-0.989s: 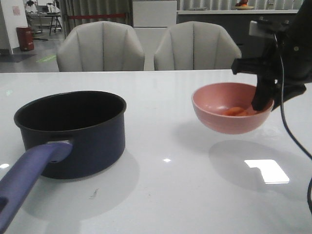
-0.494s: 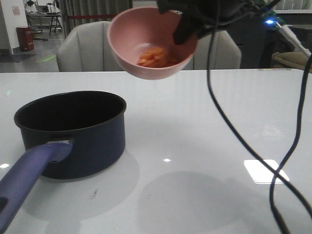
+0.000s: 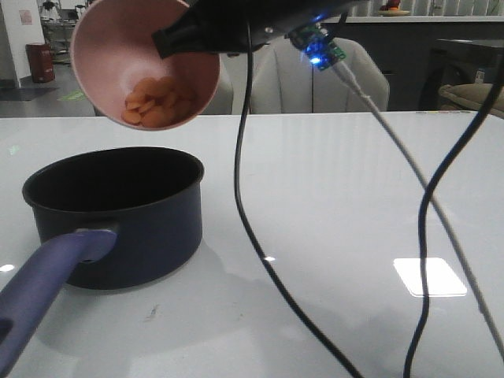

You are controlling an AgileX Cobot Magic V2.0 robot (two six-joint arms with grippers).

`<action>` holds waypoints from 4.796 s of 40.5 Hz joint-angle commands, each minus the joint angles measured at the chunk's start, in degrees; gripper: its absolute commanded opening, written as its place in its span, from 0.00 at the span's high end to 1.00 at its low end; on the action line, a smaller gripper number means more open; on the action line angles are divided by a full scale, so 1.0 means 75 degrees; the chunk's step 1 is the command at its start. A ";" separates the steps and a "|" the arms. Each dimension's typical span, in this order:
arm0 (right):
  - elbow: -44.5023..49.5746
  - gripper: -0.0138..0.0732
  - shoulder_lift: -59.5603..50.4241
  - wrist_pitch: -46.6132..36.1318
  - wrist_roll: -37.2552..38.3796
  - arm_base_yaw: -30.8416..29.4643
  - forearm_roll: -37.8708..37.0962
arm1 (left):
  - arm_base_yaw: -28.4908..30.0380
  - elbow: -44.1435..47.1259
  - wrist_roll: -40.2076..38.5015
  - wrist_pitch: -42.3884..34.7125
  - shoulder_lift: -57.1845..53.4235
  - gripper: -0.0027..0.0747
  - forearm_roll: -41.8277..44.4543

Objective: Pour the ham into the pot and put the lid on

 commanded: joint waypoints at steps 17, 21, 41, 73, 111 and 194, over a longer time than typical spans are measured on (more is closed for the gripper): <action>0.0385 0.68 0.0365 -0.4457 -0.4405 0.0432 0.0292 | -0.0062 -0.0186 -0.0001 -0.0559 0.0089 0.24 -0.0059; 0.0666 0.68 0.0545 -0.5698 -0.5209 0.0432 0.0294 | -0.0062 -0.0186 -0.0001 -0.0559 0.0089 0.24 -0.0059; 0.0922 0.68 0.1180 -0.7010 -0.7778 0.0432 -0.0568 | -0.0062 -0.0186 -0.0001 -0.0559 0.0089 0.24 -0.0059; 0.0638 0.68 -0.0910 -0.0486 -0.0032 0.0381 0.1623 | -0.0062 -0.0186 -0.0001 -0.0559 0.0089 0.24 -0.0059; 0.0638 0.68 -0.2173 0.6731 0.0086 -0.3878 0.2316 | -0.0062 -0.0186 -0.0001 -0.0559 0.0089 0.24 -0.0059; 0.6784 0.32 -1.1894 0.3635 -0.0592 -0.3308 0.2653 | -0.0062 -0.0186 -0.0001 -0.0559 0.0089 0.24 -0.0059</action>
